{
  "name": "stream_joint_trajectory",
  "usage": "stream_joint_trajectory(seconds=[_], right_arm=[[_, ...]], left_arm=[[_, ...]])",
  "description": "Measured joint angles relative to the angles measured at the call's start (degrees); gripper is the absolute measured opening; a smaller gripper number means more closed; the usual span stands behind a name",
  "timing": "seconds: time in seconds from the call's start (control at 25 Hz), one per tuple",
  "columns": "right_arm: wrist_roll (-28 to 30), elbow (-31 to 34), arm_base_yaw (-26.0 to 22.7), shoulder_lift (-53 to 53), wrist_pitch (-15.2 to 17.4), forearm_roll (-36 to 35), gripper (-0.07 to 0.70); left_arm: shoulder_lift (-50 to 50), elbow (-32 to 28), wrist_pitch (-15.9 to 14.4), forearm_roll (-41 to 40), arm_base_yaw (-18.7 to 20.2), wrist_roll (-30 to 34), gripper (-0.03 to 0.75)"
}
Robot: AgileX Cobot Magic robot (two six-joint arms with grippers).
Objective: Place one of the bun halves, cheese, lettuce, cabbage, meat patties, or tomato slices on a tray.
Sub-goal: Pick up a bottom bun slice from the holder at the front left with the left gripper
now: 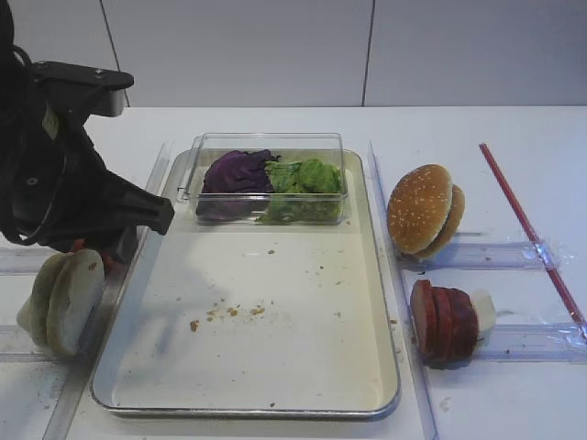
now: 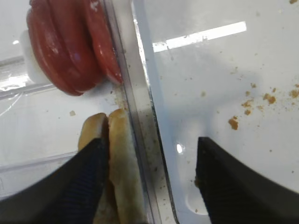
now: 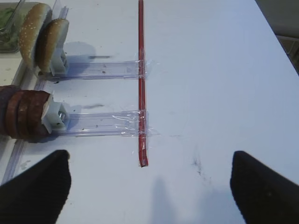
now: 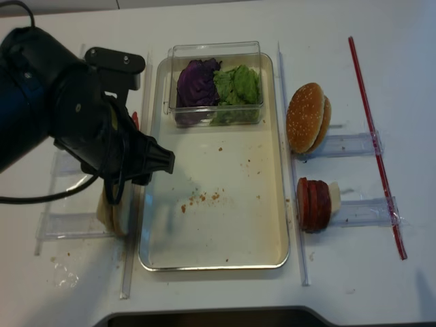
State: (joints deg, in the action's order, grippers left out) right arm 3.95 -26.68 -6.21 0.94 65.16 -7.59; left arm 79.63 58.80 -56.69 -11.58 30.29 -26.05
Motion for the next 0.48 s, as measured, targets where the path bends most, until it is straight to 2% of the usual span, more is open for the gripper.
stream_joint_trajectory(seconds=[0.32, 0.48], right_arm=[[0.0, 0.0, 0.0, 0.0, 0.0, 0.0, 0.692], [0.0, 0.0, 0.0, 0.0, 0.0, 0.0, 0.692]], left_arm=[[0.5, 0.5, 0.1, -0.9, 0.0, -0.2, 0.389], [0.5, 0.5, -0.8, -0.9, 0.0, -1.4, 0.389]])
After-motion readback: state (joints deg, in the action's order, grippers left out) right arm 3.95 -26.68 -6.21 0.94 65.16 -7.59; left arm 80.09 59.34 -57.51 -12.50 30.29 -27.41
